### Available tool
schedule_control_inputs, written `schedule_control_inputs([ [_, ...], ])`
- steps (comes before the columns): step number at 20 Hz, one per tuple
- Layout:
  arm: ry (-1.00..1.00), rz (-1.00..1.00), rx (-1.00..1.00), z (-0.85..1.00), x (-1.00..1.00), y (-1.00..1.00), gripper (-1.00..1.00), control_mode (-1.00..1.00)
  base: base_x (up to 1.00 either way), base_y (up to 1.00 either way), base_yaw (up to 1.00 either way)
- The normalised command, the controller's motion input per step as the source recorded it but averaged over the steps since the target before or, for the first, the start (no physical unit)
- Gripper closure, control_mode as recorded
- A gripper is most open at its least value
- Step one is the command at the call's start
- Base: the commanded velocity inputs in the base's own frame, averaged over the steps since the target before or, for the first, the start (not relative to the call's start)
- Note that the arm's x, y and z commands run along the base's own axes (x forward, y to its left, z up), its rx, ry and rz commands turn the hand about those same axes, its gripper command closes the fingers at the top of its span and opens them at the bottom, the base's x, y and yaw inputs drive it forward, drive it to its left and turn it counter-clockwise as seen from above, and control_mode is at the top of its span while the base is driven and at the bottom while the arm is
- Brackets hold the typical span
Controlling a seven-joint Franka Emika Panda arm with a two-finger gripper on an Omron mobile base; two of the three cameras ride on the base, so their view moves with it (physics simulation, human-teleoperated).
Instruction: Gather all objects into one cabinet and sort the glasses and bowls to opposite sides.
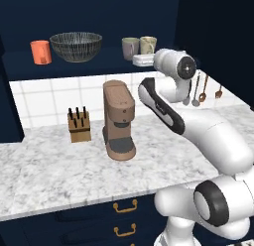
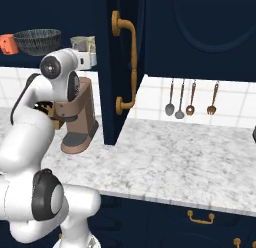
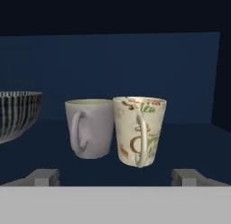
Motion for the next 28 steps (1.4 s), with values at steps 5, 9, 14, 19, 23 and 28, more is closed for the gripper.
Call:
schedule_control_inputs([
  [5, 0.05, 0.28, 0.00, 0.00, -0.25, 0.36, -1.00, -1.00, 0.00, 0.00, 0.00],
  [9, 0.02, 0.24, 0.00, 0.00, -0.28, 0.56, -1.00, -1.00, 0.00, 0.00, 0.00],
  [14, 0.00, 0.17, 0.00, 0.00, -0.40, 0.54, -1.00, -1.00, 0.00, 0.00, 0.00],
  [19, 0.00, 0.03, -0.01, -0.04, -0.19, 0.26, -1.00, -1.00, 0.00, 0.00, 0.00],
  [23, 0.00, 0.00, -0.04, -0.02, -0.82, 0.93, -1.00, -1.00, 0.00, 0.00, 0.00],
  [28, -0.01, 0.00, -0.03, 0.00, -0.71, 0.98, -1.00, -1.00, 0.00, 0.00, 0.00],
])
